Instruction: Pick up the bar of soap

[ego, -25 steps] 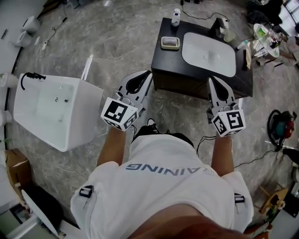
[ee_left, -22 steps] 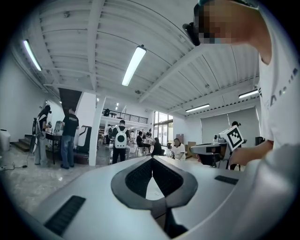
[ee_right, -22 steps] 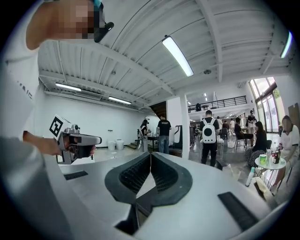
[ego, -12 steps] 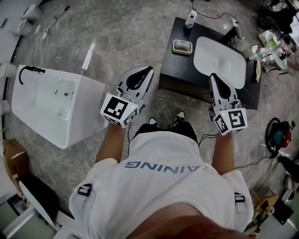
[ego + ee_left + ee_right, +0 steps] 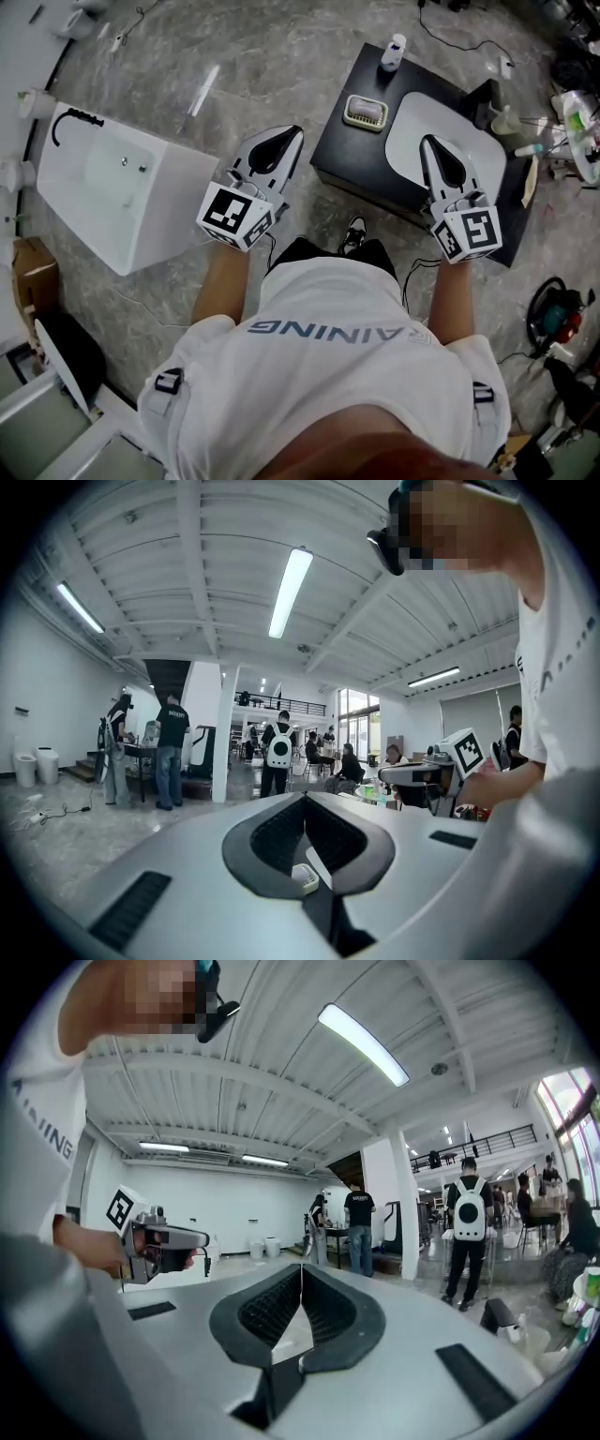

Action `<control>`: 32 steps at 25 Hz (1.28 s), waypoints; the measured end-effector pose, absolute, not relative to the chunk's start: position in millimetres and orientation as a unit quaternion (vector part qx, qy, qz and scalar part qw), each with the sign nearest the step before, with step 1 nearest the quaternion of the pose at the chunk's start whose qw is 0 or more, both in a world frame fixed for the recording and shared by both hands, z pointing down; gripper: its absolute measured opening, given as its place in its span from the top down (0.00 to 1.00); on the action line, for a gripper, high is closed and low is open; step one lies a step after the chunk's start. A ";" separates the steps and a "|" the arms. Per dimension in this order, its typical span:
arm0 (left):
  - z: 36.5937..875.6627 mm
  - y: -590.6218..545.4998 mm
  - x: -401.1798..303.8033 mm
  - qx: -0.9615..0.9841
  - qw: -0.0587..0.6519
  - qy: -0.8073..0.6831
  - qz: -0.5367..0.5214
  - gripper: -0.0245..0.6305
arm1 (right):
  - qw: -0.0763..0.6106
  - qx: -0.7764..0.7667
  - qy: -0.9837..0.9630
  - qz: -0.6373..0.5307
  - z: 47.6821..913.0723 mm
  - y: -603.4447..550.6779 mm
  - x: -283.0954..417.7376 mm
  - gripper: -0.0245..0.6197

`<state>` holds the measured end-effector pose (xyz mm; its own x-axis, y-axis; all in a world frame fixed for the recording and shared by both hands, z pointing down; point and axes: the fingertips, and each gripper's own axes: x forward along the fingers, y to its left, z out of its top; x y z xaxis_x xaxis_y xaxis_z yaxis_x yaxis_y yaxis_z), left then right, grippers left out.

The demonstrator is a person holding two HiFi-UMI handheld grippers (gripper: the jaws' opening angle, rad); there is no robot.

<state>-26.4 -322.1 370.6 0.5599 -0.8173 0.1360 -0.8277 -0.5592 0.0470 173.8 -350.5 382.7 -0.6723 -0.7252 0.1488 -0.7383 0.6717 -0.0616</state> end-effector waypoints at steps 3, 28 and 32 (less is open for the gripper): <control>376.6 -337.4 -9.0 0.873 0.061 -0.480 0.056 0.95 | 0.044 0.373 -0.924 0.073 395.6 -375.1 191.9 0.94; 432.2 -359.5 -69.8 0.840 0.125 -0.524 0.063 0.95 | 0.420 0.171 -0.891 -0.004 566.0 -476.5 80.7 0.71; 440.7 -358.7 -85.4 0.828 0.137 -0.540 0.063 0.95 | 0.505 0.107 -0.856 -0.008 622.4 -482.4 75.2 0.69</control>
<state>-85.4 -358.7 440.7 0.4092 -0.8768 0.2526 -0.9115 -0.3799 0.1579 75.2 -482.4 622.4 -0.4662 -0.1909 0.8639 -0.1747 0.9771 0.1216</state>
